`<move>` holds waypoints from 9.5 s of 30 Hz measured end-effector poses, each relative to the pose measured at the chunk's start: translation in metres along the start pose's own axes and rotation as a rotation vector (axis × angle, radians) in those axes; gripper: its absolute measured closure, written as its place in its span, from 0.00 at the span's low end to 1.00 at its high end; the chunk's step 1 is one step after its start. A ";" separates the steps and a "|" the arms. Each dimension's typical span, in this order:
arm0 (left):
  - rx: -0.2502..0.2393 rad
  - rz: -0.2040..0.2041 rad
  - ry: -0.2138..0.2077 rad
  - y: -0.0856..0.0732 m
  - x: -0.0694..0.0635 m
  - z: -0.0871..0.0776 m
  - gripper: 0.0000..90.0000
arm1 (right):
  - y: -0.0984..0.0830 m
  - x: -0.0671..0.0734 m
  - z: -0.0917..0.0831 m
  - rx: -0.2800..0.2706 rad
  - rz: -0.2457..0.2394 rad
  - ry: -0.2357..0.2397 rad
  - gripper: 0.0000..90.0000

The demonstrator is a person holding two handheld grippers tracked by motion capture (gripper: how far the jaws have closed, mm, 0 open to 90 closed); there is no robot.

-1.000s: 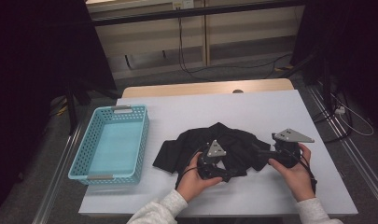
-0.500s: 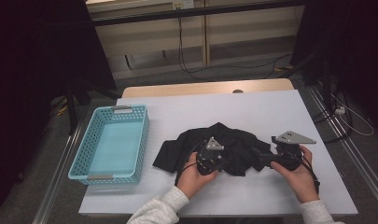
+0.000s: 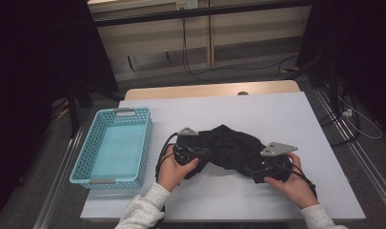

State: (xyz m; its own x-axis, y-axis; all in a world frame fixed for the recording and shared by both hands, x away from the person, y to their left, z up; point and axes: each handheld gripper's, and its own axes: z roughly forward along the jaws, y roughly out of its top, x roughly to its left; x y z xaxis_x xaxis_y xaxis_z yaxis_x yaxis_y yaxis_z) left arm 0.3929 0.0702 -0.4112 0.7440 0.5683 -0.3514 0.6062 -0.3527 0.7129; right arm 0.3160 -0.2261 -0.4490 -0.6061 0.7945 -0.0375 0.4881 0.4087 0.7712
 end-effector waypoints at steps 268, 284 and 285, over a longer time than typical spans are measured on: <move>-0.057 -0.070 0.068 0.003 0.024 -0.087 0.96 | 0.025 -0.036 -0.061 -0.152 0.142 -0.174 0.98; -0.084 -0.031 0.106 0.050 0.024 -0.107 0.96 | 0.063 -0.051 -0.072 -0.166 0.122 -0.164 0.98; -0.077 -0.025 0.110 0.052 0.025 -0.108 0.96 | 0.064 -0.051 -0.072 -0.167 0.120 -0.164 0.98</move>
State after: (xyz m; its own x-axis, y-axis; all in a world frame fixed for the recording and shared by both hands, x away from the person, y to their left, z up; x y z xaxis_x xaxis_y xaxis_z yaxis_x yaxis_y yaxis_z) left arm 0.4125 0.1462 -0.3176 0.6907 0.6561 -0.3040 0.5979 -0.2816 0.7505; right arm 0.3328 -0.2723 -0.3515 -0.4334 0.9006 -0.0315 0.4316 0.2382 0.8701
